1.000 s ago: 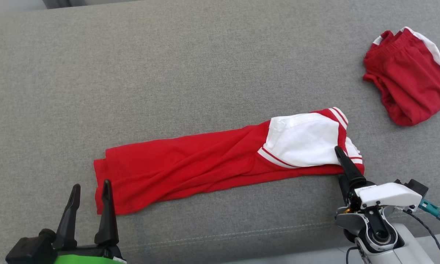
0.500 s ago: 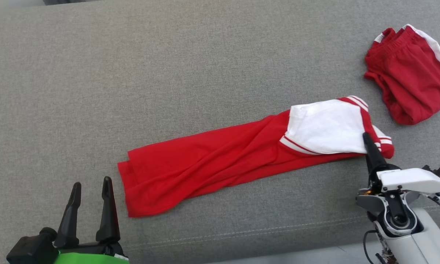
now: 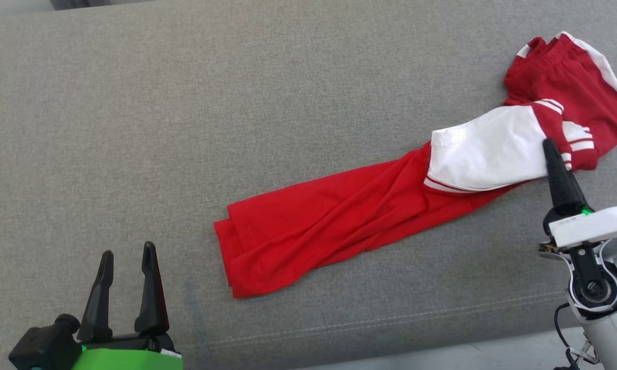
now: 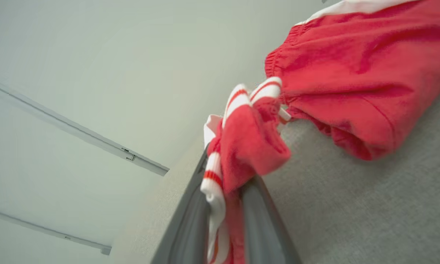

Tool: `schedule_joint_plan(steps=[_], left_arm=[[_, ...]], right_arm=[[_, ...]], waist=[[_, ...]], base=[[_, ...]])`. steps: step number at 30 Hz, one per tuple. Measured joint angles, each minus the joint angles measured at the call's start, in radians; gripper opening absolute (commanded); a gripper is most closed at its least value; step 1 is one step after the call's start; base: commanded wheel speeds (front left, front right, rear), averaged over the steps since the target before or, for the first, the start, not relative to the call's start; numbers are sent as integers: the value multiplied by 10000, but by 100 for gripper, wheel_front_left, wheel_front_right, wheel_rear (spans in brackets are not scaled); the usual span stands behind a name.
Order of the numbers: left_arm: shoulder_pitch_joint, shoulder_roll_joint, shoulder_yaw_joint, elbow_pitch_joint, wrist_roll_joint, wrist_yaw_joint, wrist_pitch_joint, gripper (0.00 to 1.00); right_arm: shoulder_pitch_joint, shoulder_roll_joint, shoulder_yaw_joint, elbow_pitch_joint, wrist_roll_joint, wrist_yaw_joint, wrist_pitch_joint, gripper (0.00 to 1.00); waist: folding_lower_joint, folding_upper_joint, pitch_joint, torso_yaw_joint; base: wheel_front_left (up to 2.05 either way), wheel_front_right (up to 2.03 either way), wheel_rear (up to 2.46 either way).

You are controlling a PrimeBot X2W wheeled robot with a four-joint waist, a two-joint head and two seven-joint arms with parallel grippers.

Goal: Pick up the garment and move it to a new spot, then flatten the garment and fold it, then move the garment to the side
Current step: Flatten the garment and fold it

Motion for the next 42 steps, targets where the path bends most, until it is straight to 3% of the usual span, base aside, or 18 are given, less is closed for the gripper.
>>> schedule_joint_plan(steps=[7,13,22,29,42], left_arm=[[-231,-52,-130,238,-59,-98,-12,100],[-291,-128,-134,368,-65,-113,-98,100],[-342,-240,-236,650,-165,-245,-117,100],[-485,-332,-445,886,-165,-399,-184,100],[-610,-426,-447,1081,-211,-464,-219,100]], right_arm=[[-243,-895,2142,-1572,-2080,0,339,0],[-258,-1258,3636,-2268,-3292,2,917,0],[-428,-1118,4707,-2316,-4558,-4,1469,0],[-749,-282,5892,-2159,-5311,-25,2019,0],[-1288,290,6324,-1350,-5802,-309,2362,0]], waist=[[0,0,-120,147],[0,0,-251,452],[0,0,-430,1038],[0,0,-525,1626],[0,-1,-559,2470]], base=[[0,0,0],[0,0,0],[0,0,0],[0,0,0],[0,0,0]])
